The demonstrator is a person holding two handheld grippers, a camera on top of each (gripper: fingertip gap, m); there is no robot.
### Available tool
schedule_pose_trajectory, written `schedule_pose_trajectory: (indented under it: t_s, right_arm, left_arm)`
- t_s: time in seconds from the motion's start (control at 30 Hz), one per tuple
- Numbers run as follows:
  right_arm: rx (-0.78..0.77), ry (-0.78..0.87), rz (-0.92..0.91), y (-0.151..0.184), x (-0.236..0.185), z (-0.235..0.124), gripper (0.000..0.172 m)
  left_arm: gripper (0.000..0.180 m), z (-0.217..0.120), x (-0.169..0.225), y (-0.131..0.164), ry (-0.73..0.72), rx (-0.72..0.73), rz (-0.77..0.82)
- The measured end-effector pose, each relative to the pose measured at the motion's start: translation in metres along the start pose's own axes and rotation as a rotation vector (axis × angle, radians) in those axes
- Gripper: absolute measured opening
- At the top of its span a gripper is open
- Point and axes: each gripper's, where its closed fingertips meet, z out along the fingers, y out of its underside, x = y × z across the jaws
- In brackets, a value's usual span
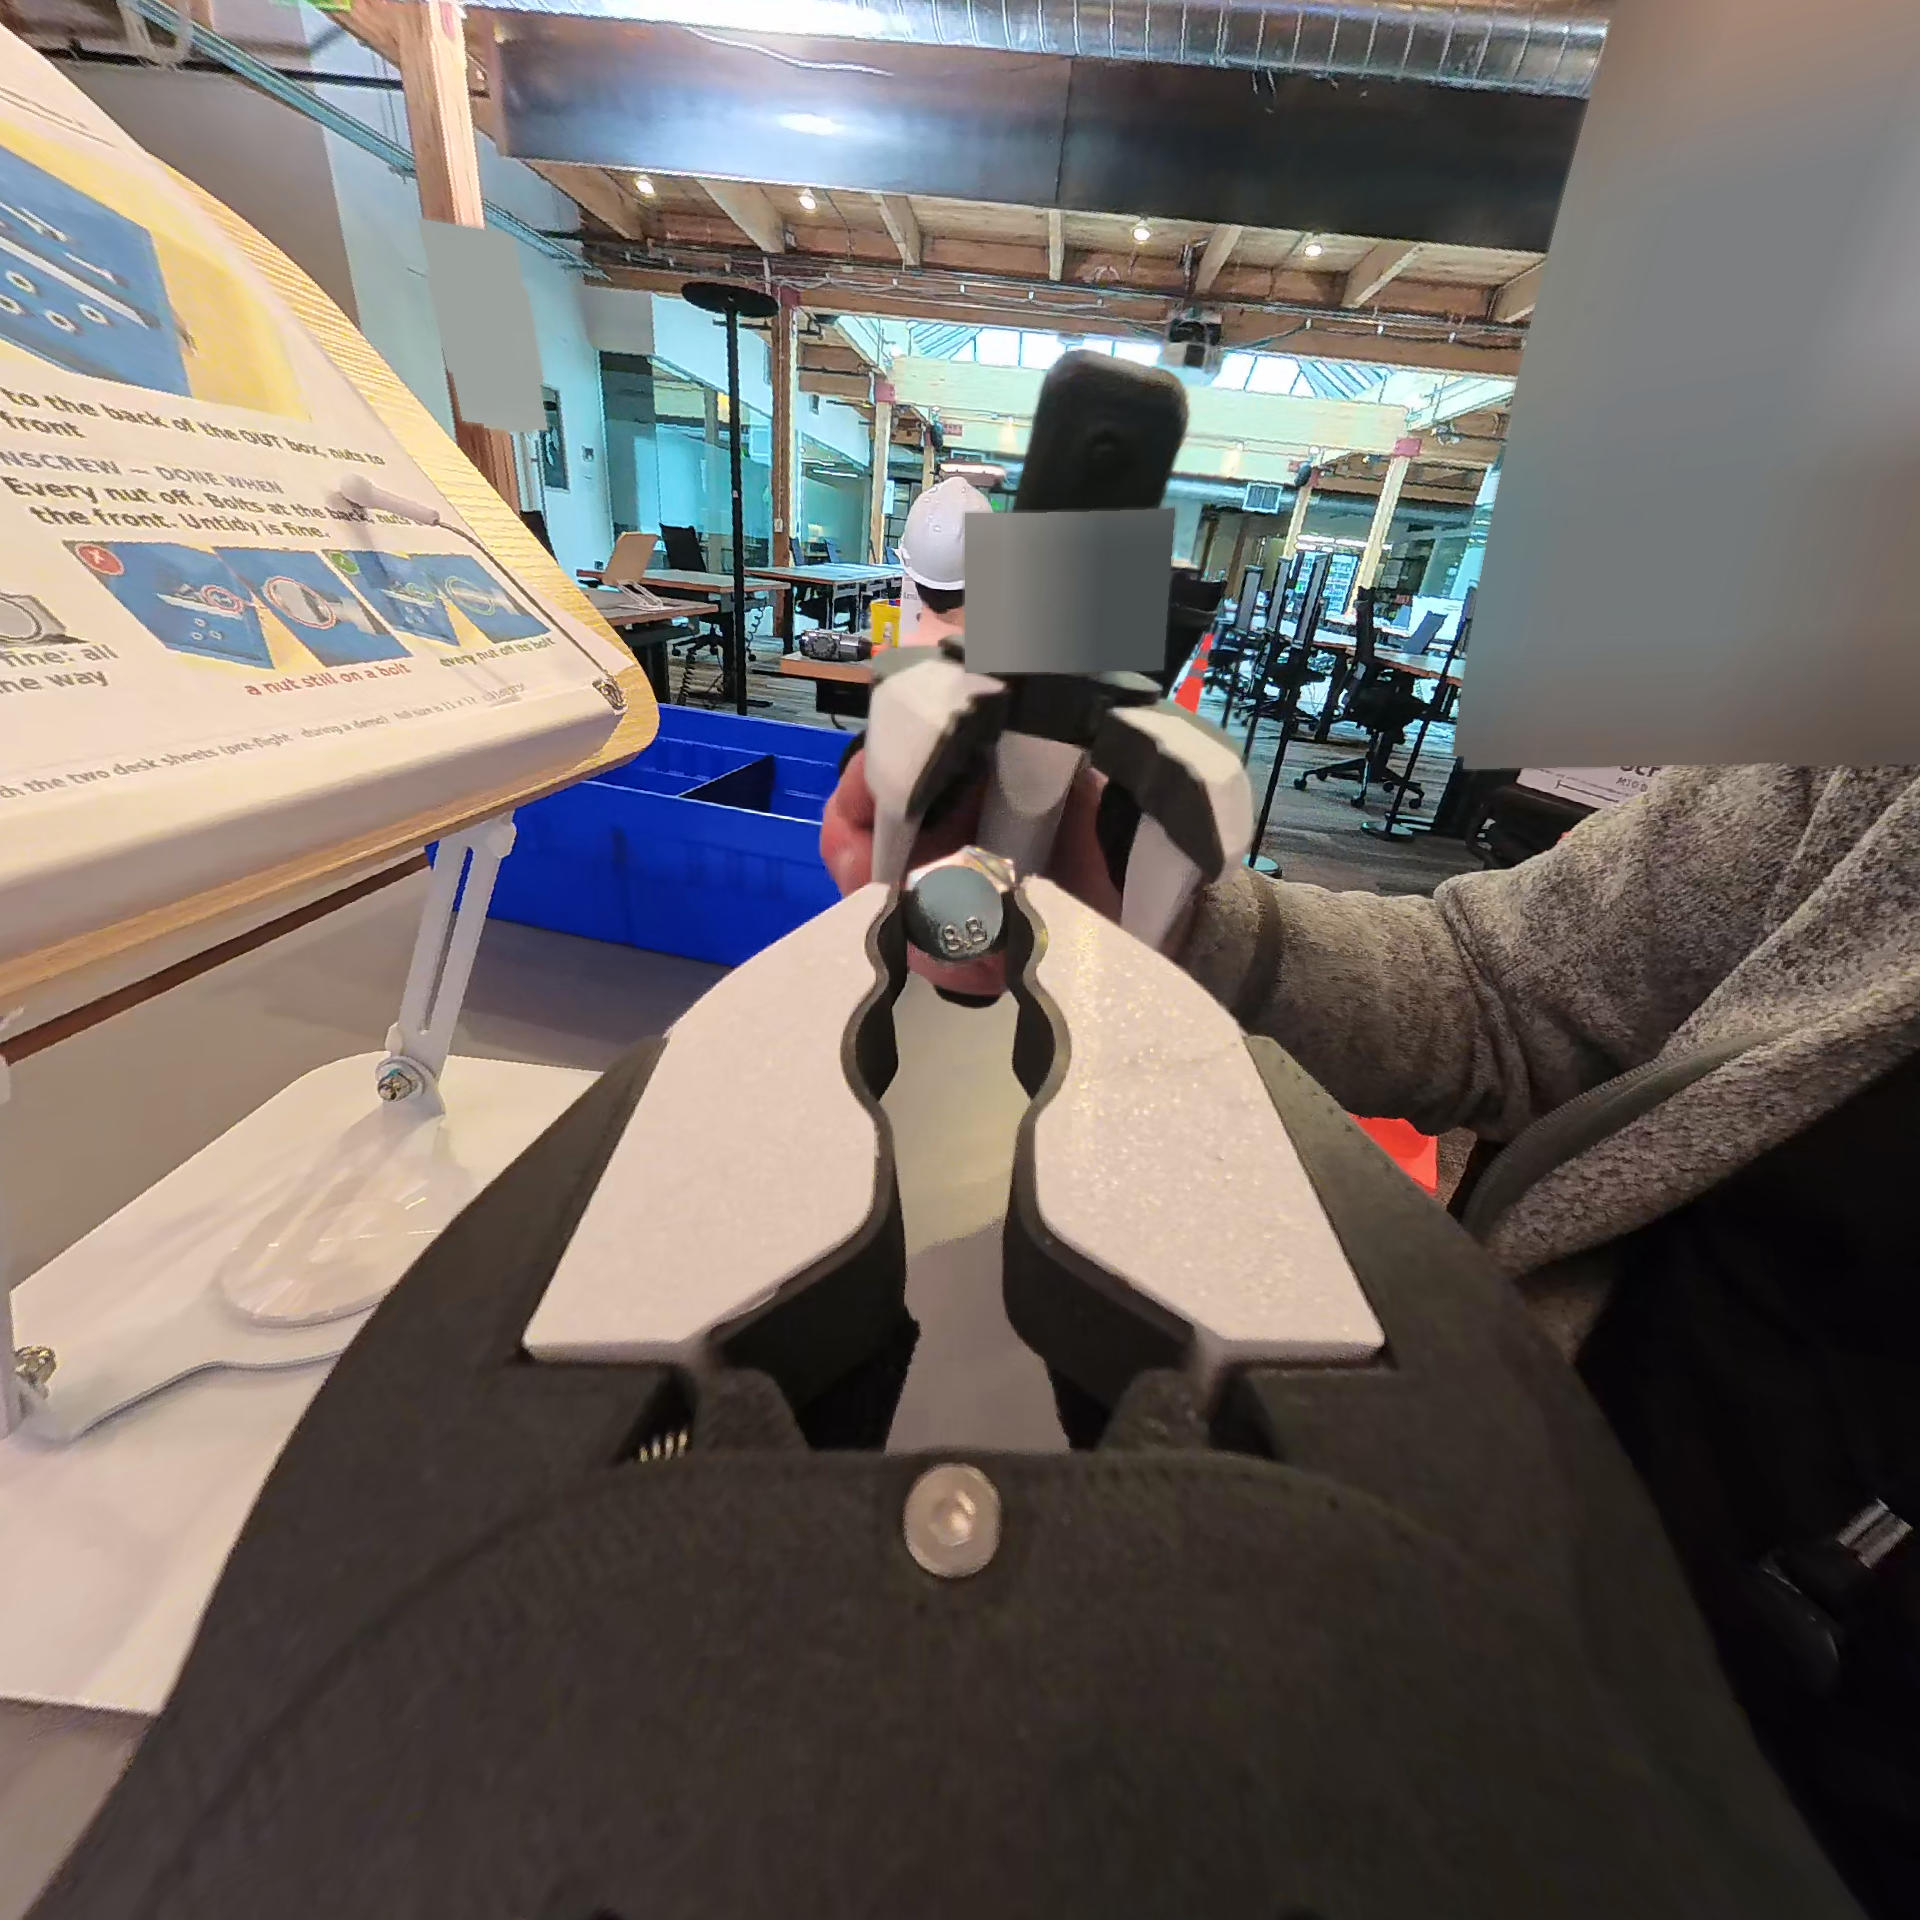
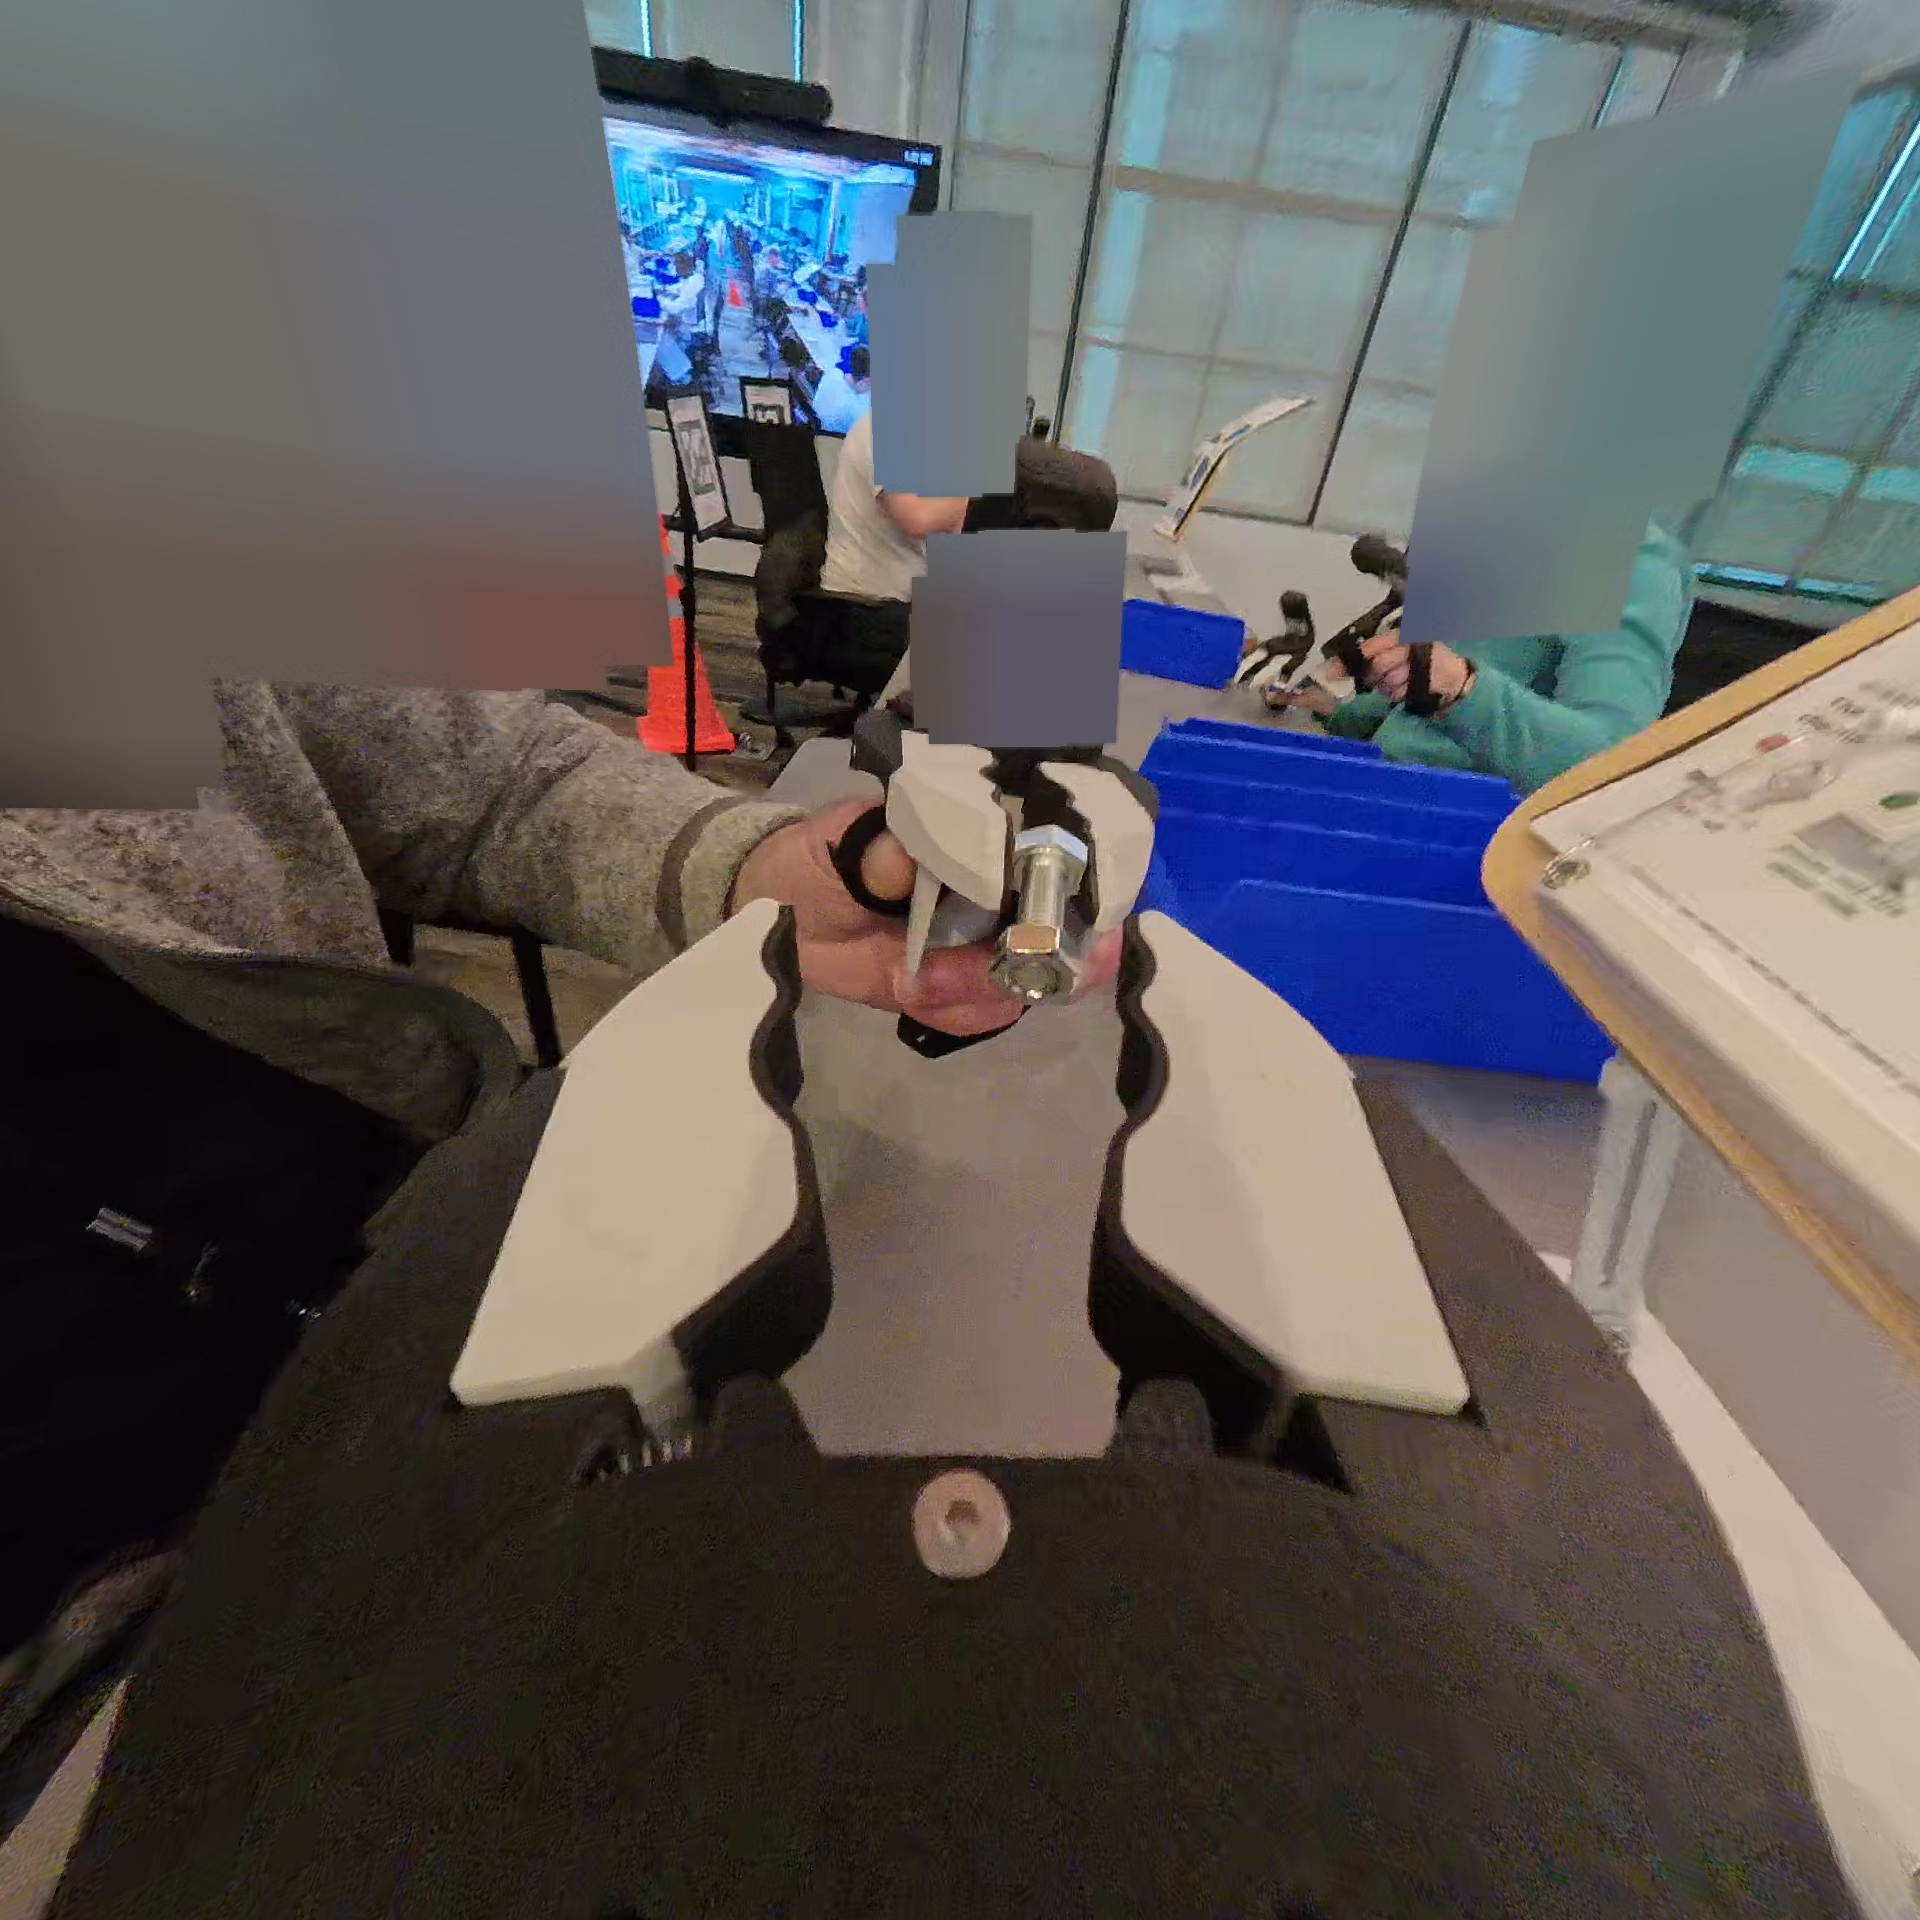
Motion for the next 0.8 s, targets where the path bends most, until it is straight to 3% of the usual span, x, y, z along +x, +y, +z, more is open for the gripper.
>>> schedule_pose_trajectory:
  t_s: [0.1,0.13,0.2,0.3,0.47,0.57,0.67,0.8]
  right_arm:
    - [-0.018,-0.051,-0.040,0.003,-0.013,0.007,0.060]
    - [-0.011,-0.084,-0.088,-0.001,-0.022,0.006,0.043]
    - [0.040,-0.082,-0.116,-0.010,-0.025,0.002,0.036]
    - [0.037,0.025,0.087,0.001,0.011,-0.005,0.043]
    - [0.168,-0.159,0.476,0.007,0.013,0.001,0.041]
    - [0.182,-0.234,0.540,0.009,0.005,0.008,0.040]
    - [0.223,-0.251,0.553,0.005,0.003,0.008,0.018]
    - [0.200,-0.192,0.493,0.007,0.006,0.009,0.017]
  left_arm:
    - [0.018,0.000,0.001,-0.001,0.005,0.003,-0.001]
    - [0.018,0.000,0.000,-0.001,-0.002,0.001,0.001]
    - [0.018,-0.001,0.000,-0.002,0.004,0.009,-0.006]
    - [0.018,-0.001,0.001,-0.002,0.008,0.013,0.002]
    - [0.018,0.001,0.008,-0.006,0.006,0.011,0.087]
    - [0.018,0.002,0.011,-0.005,-0.006,-0.010,0.141]
    - [0.018,0.004,0.011,-0.003,-0.017,-0.025,0.172]
    - [0.018,0.004,0.009,-0.002,-0.024,-0.025,0.169]
